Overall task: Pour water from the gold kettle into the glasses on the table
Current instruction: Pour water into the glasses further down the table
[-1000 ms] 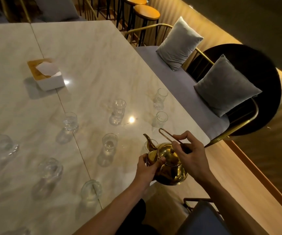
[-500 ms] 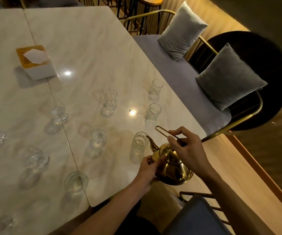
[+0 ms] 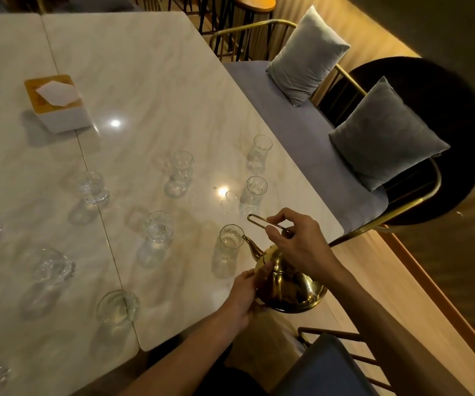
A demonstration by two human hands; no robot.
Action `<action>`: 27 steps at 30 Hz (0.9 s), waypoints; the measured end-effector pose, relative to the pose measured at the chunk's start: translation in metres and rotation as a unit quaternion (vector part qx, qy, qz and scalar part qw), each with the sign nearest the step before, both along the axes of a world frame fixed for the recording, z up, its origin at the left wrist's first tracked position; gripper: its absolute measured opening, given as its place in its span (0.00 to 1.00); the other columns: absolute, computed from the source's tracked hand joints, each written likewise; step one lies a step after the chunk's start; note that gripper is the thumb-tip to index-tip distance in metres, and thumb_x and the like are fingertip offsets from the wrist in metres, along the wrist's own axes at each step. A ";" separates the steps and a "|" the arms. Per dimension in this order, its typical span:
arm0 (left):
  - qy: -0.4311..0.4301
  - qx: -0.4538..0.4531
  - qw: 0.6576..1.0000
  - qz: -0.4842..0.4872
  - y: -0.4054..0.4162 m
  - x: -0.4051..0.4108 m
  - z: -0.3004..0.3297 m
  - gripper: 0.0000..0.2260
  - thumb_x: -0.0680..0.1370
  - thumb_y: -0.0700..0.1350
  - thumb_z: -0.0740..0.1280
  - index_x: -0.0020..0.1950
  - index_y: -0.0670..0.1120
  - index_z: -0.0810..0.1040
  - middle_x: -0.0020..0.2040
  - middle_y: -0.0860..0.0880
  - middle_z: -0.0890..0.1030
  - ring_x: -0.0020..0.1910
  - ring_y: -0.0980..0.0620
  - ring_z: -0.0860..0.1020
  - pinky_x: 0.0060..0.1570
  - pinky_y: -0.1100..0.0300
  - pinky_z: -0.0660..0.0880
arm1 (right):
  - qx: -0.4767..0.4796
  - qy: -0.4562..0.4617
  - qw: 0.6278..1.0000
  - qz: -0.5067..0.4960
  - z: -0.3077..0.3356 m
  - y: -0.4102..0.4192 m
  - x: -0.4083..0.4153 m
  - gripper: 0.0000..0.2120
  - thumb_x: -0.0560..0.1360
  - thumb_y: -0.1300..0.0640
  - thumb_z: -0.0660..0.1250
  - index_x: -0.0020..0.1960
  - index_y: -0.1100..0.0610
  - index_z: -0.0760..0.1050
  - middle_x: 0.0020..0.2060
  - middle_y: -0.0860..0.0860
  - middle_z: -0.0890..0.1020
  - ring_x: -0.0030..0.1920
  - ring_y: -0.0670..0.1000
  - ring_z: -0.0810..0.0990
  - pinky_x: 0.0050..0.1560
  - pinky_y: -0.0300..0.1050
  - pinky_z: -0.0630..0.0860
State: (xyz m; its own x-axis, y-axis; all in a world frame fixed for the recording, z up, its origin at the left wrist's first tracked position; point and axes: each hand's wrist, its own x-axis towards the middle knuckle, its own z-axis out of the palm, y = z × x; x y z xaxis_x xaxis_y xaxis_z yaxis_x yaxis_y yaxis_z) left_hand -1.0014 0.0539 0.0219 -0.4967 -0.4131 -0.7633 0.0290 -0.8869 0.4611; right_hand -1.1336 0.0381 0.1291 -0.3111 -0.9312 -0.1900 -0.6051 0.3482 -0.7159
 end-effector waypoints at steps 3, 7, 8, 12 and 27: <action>0.007 0.011 1.000 0.001 -0.001 0.000 0.001 0.29 0.69 0.61 0.75 0.63 0.45 0.79 0.60 0.44 0.83 0.59 0.41 0.80 0.57 0.40 0.80 | 0.014 0.011 1.000 0.007 -0.001 -0.008 0.002 0.06 0.78 0.50 0.70 0.55 0.46 0.78 0.55 0.45 0.83 0.46 0.45 0.83 0.44 0.35 0.78; 0.027 0.042 0.999 0.004 -0.001 -0.001 0.006 0.17 0.74 0.57 0.73 0.55 0.46 0.80 0.56 0.43 0.82 0.59 0.40 0.78 0.60 0.40 0.78 | 0.026 0.024 0.999 0.016 0.001 -0.016 0.007 0.06 0.79 0.50 0.70 0.54 0.48 0.78 0.58 0.45 0.83 0.47 0.44 0.81 0.44 0.36 0.75; 0.029 0.052 0.998 0.008 -0.001 -0.001 0.007 0.16 0.74 0.56 0.72 0.53 0.46 0.80 0.55 0.42 0.82 0.59 0.39 0.78 0.61 0.38 0.77 | 0.028 0.027 0.999 0.018 0.003 -0.018 0.007 0.06 0.79 0.50 0.70 0.54 0.48 0.78 0.58 0.45 0.83 0.45 0.43 0.81 0.42 0.34 0.74; 0.039 0.083 0.996 0.018 -0.003 -0.001 0.012 0.15 0.75 0.55 0.72 0.50 0.44 0.79 0.55 0.41 0.82 0.60 0.38 0.77 0.62 0.36 0.75 | 0.044 0.037 0.998 0.019 0.007 -0.023 0.008 0.06 0.79 0.50 0.69 0.55 0.49 0.79 0.55 0.47 0.83 0.39 0.42 0.80 0.37 0.31 0.73; 0.068 0.097 0.993 0.005 -0.011 0.007 0.038 0.16 0.76 0.58 0.68 0.52 0.46 0.77 0.53 0.44 0.81 0.57 0.42 0.78 0.36 0.54 0.81 | 0.092 0.062 0.993 0.033 0.015 -0.044 0.014 0.06 0.79 0.51 0.70 0.55 0.50 0.79 0.53 0.46 0.79 0.40 0.43 0.79 0.36 0.32 0.72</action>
State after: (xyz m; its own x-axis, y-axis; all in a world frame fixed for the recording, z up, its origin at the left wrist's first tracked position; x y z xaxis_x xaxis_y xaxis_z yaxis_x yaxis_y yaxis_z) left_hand -0.9942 0.0429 0.0594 -0.5969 -0.2703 -0.7554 0.0878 -0.9579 0.2734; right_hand -1.1194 -0.0062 0.1438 -0.2829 -0.9036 -0.3218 -0.7108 0.4228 -0.5622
